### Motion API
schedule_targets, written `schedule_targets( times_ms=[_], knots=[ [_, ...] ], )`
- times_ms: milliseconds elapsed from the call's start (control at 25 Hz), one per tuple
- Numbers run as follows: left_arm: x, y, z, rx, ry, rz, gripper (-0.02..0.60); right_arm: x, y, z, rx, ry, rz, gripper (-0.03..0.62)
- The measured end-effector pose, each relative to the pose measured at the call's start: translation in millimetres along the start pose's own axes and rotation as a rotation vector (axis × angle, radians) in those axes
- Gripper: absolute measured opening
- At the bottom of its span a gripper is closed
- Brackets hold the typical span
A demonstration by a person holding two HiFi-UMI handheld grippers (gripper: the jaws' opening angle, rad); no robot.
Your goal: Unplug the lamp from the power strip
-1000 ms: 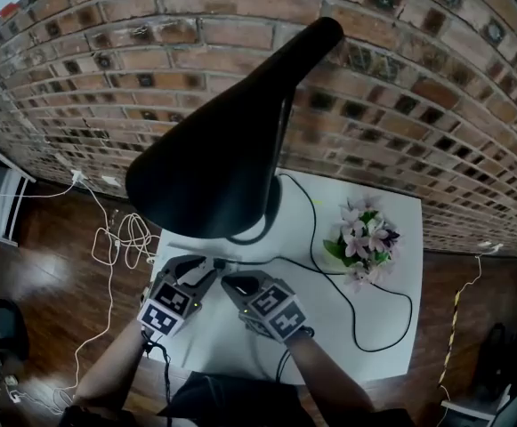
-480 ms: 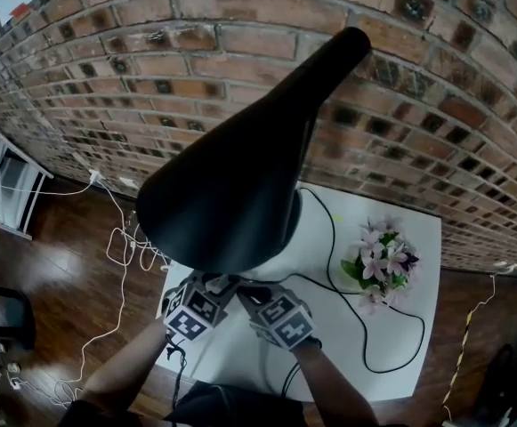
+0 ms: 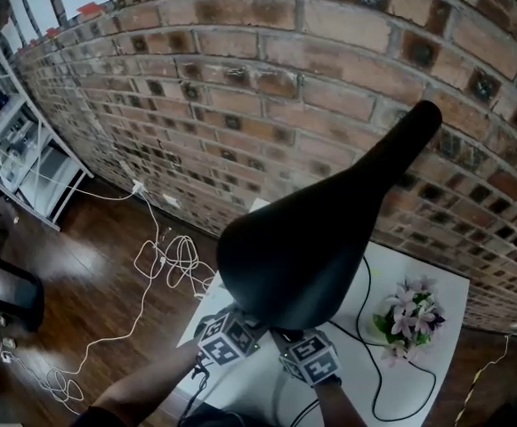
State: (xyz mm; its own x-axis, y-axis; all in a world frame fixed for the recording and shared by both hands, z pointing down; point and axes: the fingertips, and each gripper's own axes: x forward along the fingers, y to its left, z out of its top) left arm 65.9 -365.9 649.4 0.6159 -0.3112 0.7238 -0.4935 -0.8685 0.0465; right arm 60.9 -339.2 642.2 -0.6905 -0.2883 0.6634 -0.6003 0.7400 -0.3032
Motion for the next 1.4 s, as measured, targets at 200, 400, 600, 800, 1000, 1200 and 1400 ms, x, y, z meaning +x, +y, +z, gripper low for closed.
schedule_targets(
  times_ms=[200, 400, 600, 800, 1000, 1200, 1400],
  knots=[
    [-8.9, 8.5, 2.6, -0.023, -0.031, -0.004, 0.127, 8.4, 10.1, 7.9, -0.081, 0.045, 0.024, -0.011],
    [-7.0, 7.2, 4.0, -0.017, -0.026, 0.015, 0.103, 8.1, 7.4, 6.4, -0.074, 0.034, 0.028, -0.011],
    [-4.4, 5.2, 5.1, -0.034, -0.036, 0.028, 0.101, 5.7, 5.8, 4.3, -0.063, 0.046, 0.029, -0.009],
    [-9.7, 6.6, 2.9, -0.045, -0.044, 0.054, 0.101, 8.1, 9.9, 5.3, -0.077, 0.067, 0.029, -0.011],
    [-9.8, 4.3, -0.6, -0.017, -0.028, 0.060, 0.101, 8.5, 12.0, 4.7, -0.079, 0.079, 0.031, -0.011],
    [-12.0, 1.6, 8.9, 0.013, -0.042, 0.037, 0.100, 8.7, 12.1, 3.6, -0.055, 0.087, 0.025, -0.011],
    [-15.4, 6.1, 13.1, -0.024, -0.063, 0.013, 0.100, 10.1, 11.3, 8.3, -0.028, 0.068, 0.032, -0.009]
  ],
)
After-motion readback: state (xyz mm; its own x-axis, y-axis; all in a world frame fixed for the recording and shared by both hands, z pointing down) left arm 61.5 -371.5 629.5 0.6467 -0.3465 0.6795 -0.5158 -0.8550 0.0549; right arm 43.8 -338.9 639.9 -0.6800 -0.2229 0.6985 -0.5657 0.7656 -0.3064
